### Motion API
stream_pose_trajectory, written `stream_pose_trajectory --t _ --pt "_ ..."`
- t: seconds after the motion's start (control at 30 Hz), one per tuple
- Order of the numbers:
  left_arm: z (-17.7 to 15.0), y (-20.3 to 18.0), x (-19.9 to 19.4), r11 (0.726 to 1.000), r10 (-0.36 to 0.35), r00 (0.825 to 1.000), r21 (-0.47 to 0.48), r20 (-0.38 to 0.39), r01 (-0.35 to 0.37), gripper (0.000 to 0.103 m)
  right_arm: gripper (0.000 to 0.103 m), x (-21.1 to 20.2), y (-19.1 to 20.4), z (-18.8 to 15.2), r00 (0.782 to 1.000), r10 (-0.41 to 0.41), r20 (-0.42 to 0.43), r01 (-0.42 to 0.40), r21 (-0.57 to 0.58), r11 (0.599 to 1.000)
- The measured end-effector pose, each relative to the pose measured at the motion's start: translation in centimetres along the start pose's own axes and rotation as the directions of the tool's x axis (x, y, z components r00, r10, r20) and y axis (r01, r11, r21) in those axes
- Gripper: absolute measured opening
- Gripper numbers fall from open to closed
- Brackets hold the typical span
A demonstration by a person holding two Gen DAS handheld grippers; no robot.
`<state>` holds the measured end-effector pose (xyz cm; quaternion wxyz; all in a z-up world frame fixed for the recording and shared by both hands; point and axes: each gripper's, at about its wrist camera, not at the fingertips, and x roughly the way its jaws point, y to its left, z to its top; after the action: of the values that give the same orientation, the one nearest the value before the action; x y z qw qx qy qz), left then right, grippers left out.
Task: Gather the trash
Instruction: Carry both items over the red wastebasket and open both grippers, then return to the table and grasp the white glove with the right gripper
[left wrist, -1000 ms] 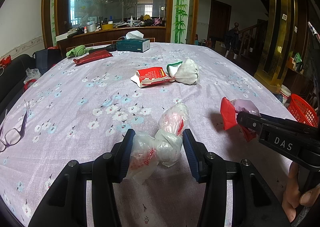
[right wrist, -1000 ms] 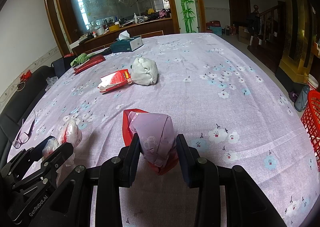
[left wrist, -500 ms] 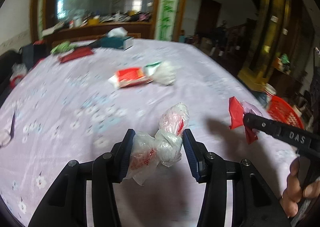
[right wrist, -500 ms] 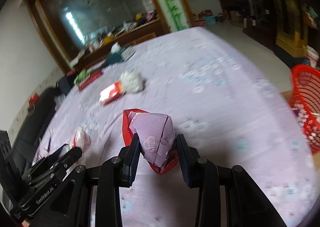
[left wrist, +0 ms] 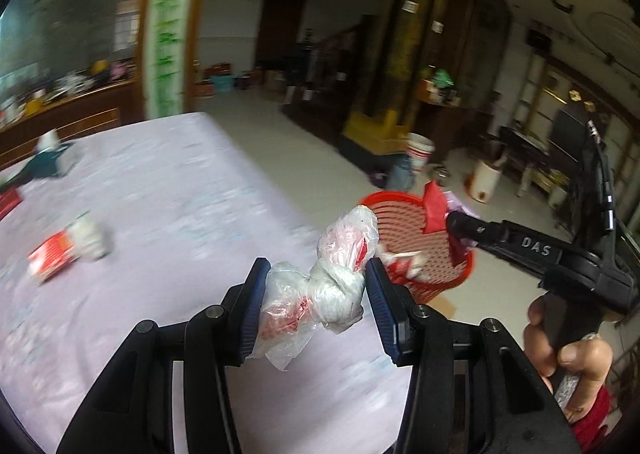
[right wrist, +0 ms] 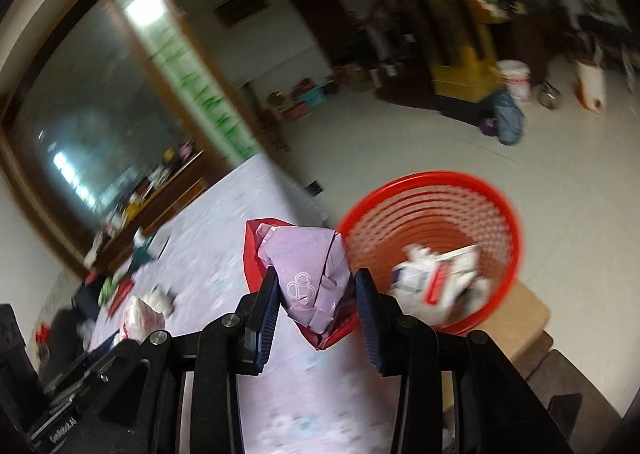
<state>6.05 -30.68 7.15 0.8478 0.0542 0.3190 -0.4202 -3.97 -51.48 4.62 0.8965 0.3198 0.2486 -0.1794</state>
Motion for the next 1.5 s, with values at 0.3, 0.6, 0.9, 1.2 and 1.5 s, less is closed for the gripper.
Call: stream_pose_trajectory --t 0.3,0.6,0.9,1.2,1.5 --pt "3.3 -8.0 9.8 0.995 -0.094 0.993 0.036 -0.073 0.097 0.048 0.043 1.4 -6.6 4.3 0.998 -0.058 0.014 0.055 0.138 0.989" --pt "3.9 -8.3 12.9 0.993 -0.115 0.988 -0.003 -0.106 0.116 0.067 0.055 2.8 -8.2 5.7 0.996 -0.087 0.015 0.084 0.145 0.986" --pt "0.4 -2.6 7.1 0.999 -0.04 0.993 -0.009 -0.109 0.039 0.068 0.055 2.7 -3.3 2.3 0.999 0.008 -0.04 -0.005 0.064 0.998" --pt "-4.8 7.2 -1.6 0.989 0.113 0.99 -0.09 -0.083 -0.121 0.068 0.055 6.0 8.0 -3.2 0.966 0.136 -0.221 -0.165 -0.121 0.979" --pt "-8.6 19.0 -10.7 0.911 0.316 0.948 -0.264 -0.046 -0.317 0.069 0.069 9.2 20.0 -6.6 0.922 0.175 -0.346 -0.28 -0.281 0.918"
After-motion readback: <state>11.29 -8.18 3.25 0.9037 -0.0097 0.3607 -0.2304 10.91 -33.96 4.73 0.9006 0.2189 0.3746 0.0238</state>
